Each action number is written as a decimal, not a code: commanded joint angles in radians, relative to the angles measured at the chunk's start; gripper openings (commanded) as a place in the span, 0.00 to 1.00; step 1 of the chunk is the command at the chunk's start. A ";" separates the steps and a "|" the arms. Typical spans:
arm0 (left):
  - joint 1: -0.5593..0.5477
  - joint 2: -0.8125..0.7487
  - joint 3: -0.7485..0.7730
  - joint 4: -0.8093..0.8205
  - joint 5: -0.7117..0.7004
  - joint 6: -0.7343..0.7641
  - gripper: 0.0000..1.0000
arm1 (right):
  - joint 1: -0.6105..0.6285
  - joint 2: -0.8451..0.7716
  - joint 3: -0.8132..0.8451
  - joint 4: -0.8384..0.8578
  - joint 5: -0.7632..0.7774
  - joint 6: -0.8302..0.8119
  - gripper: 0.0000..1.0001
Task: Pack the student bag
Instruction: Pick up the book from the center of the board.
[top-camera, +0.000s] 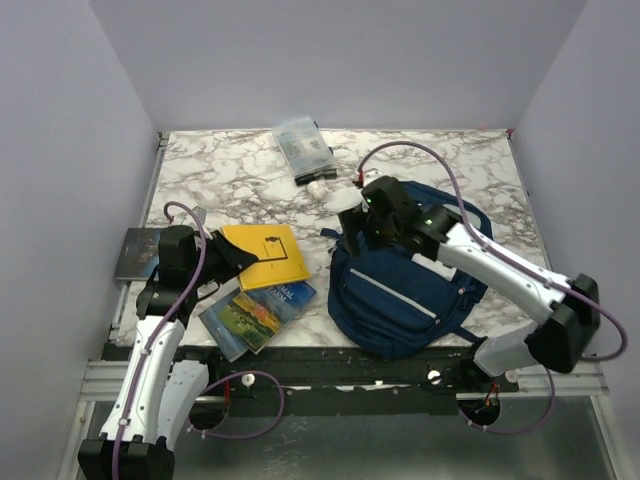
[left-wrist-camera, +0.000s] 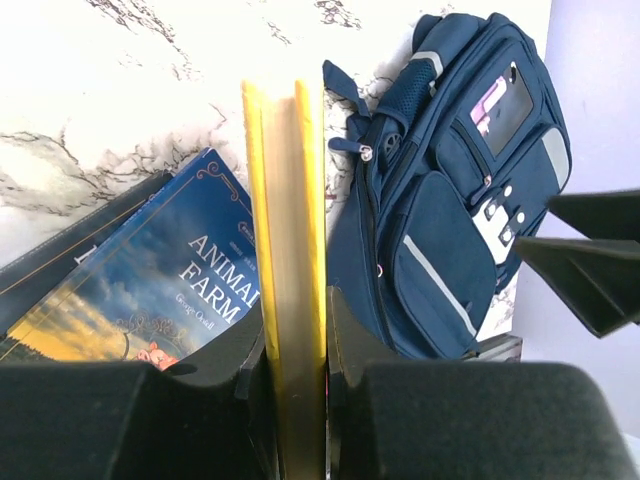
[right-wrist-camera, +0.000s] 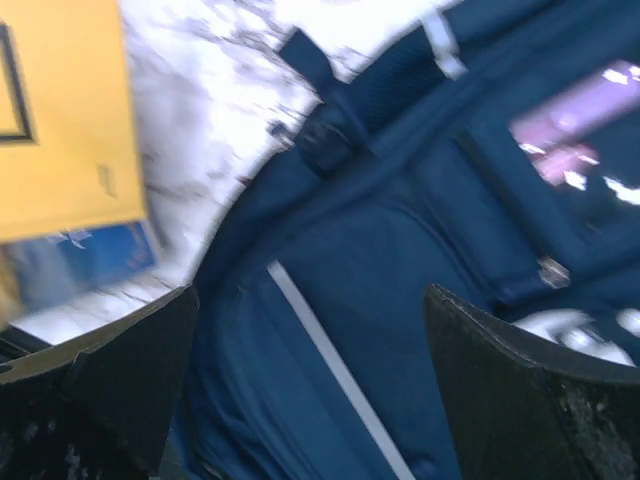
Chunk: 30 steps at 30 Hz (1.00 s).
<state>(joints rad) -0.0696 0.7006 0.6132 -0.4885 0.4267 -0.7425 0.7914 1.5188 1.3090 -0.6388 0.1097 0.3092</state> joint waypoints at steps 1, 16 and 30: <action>-0.001 -0.030 0.072 -0.076 0.006 0.058 0.00 | 0.052 -0.177 -0.129 -0.193 0.202 -0.168 0.96; -0.001 -0.042 0.100 -0.094 0.116 0.027 0.00 | 0.303 -0.031 -0.291 -0.091 0.350 -0.237 0.79; -0.001 -0.064 0.154 -0.125 0.173 -0.010 0.00 | 0.376 0.011 -0.171 -0.118 0.754 -0.093 0.12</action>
<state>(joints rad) -0.0696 0.6464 0.6876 -0.6426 0.5259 -0.7250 1.1759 1.6222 1.0489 -0.7338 0.7025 0.1757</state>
